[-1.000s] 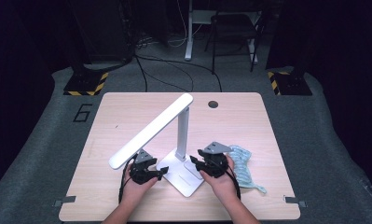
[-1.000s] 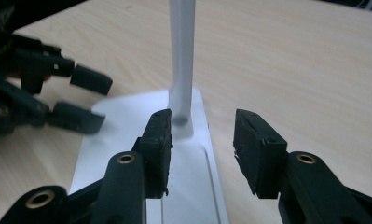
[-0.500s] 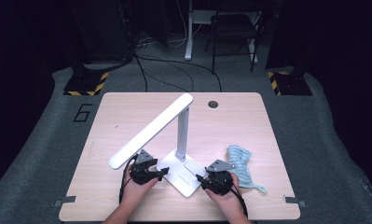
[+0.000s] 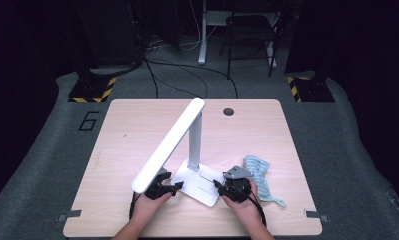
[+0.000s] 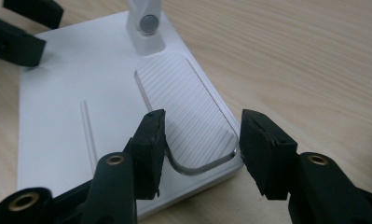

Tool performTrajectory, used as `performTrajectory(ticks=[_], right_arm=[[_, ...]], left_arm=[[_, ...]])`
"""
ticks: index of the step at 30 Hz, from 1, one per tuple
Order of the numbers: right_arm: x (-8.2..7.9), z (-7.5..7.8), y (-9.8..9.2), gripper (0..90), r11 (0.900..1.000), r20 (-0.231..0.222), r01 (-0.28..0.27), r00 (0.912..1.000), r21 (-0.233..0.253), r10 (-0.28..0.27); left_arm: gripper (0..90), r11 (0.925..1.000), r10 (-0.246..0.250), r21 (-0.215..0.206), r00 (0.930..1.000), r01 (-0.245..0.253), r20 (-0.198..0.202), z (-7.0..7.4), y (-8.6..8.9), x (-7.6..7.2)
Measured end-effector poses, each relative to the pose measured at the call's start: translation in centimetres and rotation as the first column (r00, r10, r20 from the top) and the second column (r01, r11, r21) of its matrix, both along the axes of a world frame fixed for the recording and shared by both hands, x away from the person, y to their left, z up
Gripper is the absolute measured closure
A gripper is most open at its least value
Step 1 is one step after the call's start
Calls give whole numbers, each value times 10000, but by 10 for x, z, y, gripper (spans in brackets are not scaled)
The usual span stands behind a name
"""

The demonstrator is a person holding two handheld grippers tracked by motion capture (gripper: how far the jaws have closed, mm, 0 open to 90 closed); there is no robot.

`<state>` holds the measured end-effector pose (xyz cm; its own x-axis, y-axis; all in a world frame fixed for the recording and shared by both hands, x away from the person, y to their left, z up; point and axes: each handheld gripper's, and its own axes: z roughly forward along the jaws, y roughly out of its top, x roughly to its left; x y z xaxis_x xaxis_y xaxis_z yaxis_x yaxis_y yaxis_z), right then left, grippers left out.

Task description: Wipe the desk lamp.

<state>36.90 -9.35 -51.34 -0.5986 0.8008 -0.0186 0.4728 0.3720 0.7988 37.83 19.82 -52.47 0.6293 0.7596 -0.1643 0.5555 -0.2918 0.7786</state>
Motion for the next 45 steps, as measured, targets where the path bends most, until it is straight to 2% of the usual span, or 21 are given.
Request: performTrajectory(ticks=[2,5,6,7,8,10,11,18,20,23,24,26,29,31,32,34,35,36,37,40,45], right_arm=[[5,-1,-3,475,9997,50,254,9997,-17,-254],[12,-2,-9,466,9987,6,497,9988,148,-498],[12,-2,-11,468,9968,-122,755,9971,248,-752],[13,-1,-13,469,9973,-65,726,9973,129,-725],[11,0,-13,468,9958,-189,880,9960,249,-875],[9,1,-15,460,9970,-193,715,9973,300,-709],[6,2,-15,452,9963,-292,747,9969,413,-735],[-19,4,-13,336,9927,-851,617,9950,1041,-529],[-26,2,-11,317,9951,-741,512,9962,844,-449],[-36,0,-8,289,9971,-839,187,9964,733,-125],[-39,-1,-6,279,9974,-1008,258,9947,668,-190],[-42,-3,-3,269,9990,-967,129,9953,424,-87],[-42,-5,2,266,9997,-756,15,9971,242,4],[-42,-7,6,266,9998,-813,65,9967,167,-51],[-41,-8,6,266,9999,-754,-82,9971,-81,75],[-41,-10,8,254,9997,-826,-85,9966,-245,64],[-41,-12,9,239,9996,-789,-58,9969,-292,34],[-40,-12,9,233,9995,-766,-65,9970,-298,42],[-39,-12,8,235,9996,-785,-68,9969,-265,47],[-36,-12,8,261,9998,-664,-34,9978,-188,22],[-31,-13,5,284,10000,-732,-26,9973,-80,20]], left_arm=[[334,9999,56,-104,10000,-55,16,0,0,0],[334,9996,-253,88,9996,254,-124,0,1,-1],[334,9995,-291,87,9994,293,-180,1,0,-2],[334,9991,-375,186,9993,376,-52,1,0,-2],[335,9991,-405,129,9991,406,-117,1,-2,-3],[335,9984,-538,162,9986,538,-23,2,-3,-4],[335,9983,-556,162,9984,557,-112,2,-4,-5],[325,9958,-916,-34,9958,916,11,5,-8,-11],[317,9948,-1022,32,9947,1022,137,6,-8,-11],[302,9959,-891,-167,9960,890,-98,4,-9,-12],[301,9957,-915,-145,9958,914,-80,4,-9,-12],[300,9961,-867,-200,9962,865,-118,4,-10,-12],[299,9956,-929,-117,9956,929,-70,4,-9,-11],[300,9951,-978,-135,9952,977,-80,3,-10,-10],[300,9955,-944,-131,9955,943,-72,3,-10,-10],[300,9956,-920,-202,9957,917,-122,2,-11,-10],[300,9961,-866,-158,9962,866,18,2,-13,-10],[300,9952,-980,-60,9952,980,20,2,-12,-10],[300,9963,-825,-269,9964,819,-212,2,-14,-12],[293,9935,-1124,174,9937,1124,-36,2,-12,-10],[294,9943,-1038,250,9946,1040,-97,0,-11,-8]])
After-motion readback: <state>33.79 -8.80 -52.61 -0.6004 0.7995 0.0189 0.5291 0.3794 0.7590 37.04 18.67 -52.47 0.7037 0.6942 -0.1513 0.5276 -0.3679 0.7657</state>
